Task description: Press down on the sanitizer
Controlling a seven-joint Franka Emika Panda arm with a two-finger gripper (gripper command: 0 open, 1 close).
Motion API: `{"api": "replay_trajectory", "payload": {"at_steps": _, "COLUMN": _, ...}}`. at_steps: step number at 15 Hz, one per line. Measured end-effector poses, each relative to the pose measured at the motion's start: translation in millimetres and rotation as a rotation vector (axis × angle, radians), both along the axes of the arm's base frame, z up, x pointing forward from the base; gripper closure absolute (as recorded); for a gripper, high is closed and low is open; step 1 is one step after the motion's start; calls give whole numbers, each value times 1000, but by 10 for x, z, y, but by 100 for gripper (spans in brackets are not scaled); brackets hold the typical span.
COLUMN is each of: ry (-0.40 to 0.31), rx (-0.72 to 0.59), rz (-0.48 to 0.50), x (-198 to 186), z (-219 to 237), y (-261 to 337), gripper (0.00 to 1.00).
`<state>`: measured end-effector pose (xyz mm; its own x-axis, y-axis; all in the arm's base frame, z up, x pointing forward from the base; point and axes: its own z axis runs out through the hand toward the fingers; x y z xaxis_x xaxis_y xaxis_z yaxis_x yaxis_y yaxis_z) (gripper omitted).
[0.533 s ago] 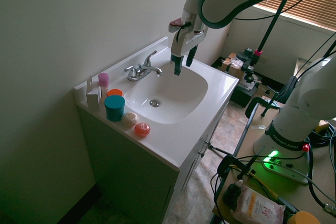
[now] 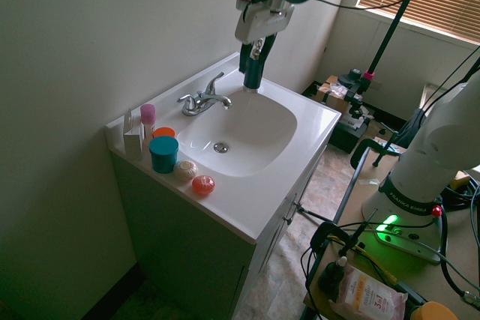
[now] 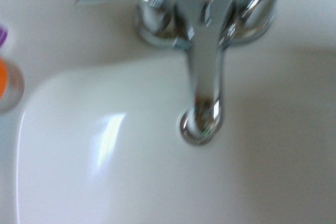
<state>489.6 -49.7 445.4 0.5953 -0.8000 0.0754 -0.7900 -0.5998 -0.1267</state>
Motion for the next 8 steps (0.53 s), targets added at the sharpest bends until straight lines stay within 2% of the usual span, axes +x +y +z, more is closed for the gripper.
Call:
{"api": "replay_trajectory", "payload": {"at_steps": 4, "ry": -21, "rx": 6, "rz": -76, "x": 484, "z": 310, "y": -599, "gripper": 100}}
{"api": "replay_trajectory", "payload": {"at_steps": 8, "ry": -20, "rx": 7, "rz": -131, "x": 675, "z": 353, "y": -1011, "gripper": 100}}
